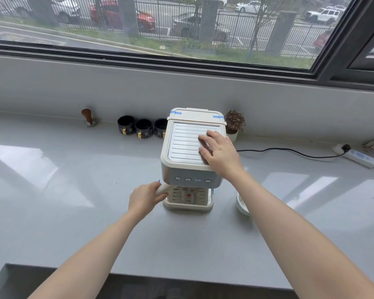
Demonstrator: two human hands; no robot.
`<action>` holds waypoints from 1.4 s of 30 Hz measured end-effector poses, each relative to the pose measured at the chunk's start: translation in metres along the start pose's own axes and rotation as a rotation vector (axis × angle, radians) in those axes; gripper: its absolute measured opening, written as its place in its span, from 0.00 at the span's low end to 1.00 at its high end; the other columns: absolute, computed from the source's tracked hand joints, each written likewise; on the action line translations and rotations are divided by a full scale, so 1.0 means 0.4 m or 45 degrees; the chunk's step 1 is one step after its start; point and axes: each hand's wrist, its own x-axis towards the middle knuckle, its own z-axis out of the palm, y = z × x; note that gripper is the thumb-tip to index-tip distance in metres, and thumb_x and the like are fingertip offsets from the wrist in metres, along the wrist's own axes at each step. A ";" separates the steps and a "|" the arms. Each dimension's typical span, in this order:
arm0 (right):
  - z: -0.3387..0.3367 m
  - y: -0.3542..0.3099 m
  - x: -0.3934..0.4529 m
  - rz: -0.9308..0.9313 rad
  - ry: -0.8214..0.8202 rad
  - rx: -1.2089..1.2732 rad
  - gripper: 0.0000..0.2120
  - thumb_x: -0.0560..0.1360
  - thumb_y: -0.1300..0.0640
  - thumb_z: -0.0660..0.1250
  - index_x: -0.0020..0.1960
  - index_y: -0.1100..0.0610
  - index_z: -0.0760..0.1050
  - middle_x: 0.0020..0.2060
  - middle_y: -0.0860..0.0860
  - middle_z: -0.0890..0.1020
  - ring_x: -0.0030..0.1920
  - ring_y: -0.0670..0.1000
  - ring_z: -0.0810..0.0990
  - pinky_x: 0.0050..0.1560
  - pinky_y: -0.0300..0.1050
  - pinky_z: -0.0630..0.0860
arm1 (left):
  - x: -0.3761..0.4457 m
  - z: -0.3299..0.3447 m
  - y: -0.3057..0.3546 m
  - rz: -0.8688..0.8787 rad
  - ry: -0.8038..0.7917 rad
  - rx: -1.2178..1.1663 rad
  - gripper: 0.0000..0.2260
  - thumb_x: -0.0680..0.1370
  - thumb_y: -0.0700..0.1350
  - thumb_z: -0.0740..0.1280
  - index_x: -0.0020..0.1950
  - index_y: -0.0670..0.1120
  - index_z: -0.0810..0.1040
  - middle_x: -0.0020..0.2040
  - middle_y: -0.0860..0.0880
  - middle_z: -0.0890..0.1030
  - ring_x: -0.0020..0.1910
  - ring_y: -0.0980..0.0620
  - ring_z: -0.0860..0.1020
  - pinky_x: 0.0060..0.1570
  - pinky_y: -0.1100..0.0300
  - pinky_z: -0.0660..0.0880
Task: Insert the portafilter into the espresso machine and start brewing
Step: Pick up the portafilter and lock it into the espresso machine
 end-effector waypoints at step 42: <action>0.024 0.008 0.002 0.058 0.075 0.089 0.18 0.77 0.48 0.59 0.67 0.47 0.69 0.70 0.48 0.68 0.69 0.53 0.63 0.74 0.53 0.55 | -0.128 0.139 0.244 -0.727 -0.204 -0.804 0.05 0.72 0.46 0.58 0.38 0.47 0.71 0.30 0.46 0.74 0.24 0.45 0.70 0.24 0.63 0.65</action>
